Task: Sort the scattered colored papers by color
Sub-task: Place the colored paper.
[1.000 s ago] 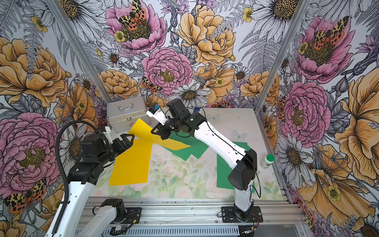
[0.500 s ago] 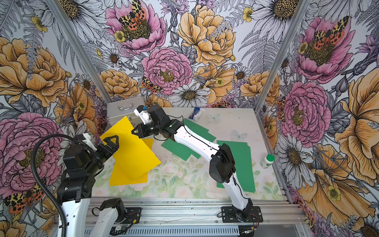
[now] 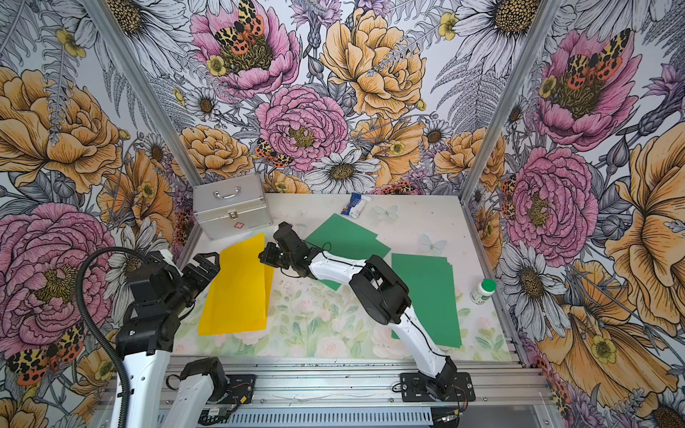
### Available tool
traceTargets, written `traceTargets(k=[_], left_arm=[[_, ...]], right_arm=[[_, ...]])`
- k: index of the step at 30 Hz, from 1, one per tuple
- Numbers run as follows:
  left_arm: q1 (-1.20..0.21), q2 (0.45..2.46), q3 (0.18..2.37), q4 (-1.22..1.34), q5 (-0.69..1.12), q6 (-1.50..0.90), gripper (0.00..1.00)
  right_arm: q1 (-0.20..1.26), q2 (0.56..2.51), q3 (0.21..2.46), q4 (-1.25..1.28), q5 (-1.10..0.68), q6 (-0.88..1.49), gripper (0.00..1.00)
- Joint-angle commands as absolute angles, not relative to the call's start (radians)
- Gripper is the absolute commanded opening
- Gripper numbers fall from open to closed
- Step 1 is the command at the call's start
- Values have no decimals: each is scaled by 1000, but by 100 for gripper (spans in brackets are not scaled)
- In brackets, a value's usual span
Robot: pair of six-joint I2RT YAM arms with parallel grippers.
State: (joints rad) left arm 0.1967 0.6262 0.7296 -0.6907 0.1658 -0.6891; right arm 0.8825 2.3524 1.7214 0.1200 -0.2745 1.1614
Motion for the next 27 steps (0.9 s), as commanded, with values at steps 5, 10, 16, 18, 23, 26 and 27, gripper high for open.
traceTargets(k=[5, 10, 16, 18, 23, 26, 27], left_arm=[[205, 668, 645, -584, 172, -747, 98], [182, 703, 589, -522, 167, -773, 98], [122, 790, 520, -426, 117, -803, 98], [111, 819, 514, -403, 111, -810, 98], [97, 887, 497, -341, 98, -823, 98], [88, 940, 491, -296, 97, -833, 98], [85, 956, 489, -280, 94, -835, 98]], right_arm=[[882, 2403, 1705, 248, -238, 1243, 0], [884, 2433, 1724, 250, -233, 1262, 0], [890, 2451, 1733, 267, -207, 1292, 0], [893, 2456, 1743, 258, -199, 1297, 0], [906, 2461, 1752, 247, -177, 1306, 0], [908, 2465, 1762, 234, -176, 1305, 0], [909, 2470, 1763, 231, -173, 1307, 0]])
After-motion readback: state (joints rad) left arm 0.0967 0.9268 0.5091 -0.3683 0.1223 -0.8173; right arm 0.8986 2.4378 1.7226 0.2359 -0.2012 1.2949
